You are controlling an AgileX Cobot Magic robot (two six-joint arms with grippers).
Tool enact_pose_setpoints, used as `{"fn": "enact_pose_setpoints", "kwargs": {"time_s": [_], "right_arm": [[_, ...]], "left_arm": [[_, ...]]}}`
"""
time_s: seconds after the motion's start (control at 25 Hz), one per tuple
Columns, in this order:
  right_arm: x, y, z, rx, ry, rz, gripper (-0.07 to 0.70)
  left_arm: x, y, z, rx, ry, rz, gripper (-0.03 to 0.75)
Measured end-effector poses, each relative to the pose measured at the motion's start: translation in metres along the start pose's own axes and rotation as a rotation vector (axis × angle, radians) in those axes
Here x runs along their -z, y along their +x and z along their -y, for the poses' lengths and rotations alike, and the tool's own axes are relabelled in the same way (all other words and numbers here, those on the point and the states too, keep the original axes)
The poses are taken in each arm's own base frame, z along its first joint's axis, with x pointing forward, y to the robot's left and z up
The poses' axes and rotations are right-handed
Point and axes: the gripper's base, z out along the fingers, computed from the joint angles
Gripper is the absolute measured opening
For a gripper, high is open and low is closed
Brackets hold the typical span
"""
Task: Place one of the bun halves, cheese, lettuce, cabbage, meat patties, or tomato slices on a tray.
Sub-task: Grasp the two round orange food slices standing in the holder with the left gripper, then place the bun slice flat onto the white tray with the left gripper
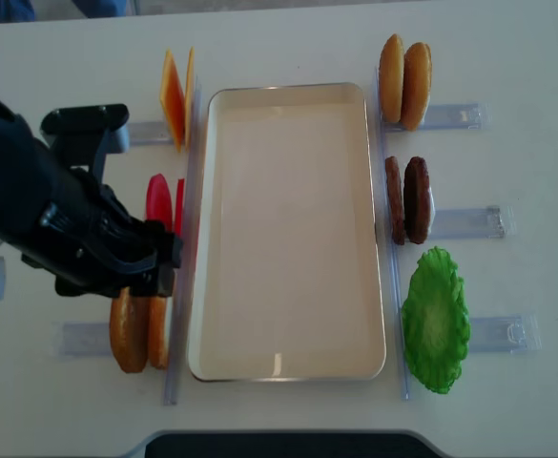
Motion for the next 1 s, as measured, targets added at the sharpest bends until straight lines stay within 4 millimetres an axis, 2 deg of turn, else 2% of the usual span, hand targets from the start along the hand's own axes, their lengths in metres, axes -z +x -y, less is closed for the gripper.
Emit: {"fn": "enact_pose_setpoints", "kwargs": {"time_s": [0.84,1.0], "right_arm": [[0.000,0.000,0.000,0.000,0.000,0.000,0.209],[0.000,0.000,0.000,0.000,0.000,0.000,0.209]], "left_arm": [[-0.079,-0.018,0.012,-0.043,-0.146,-0.214,0.501],[-0.085,-0.018,0.013,-0.049,-0.155,-0.229,0.501]]}}
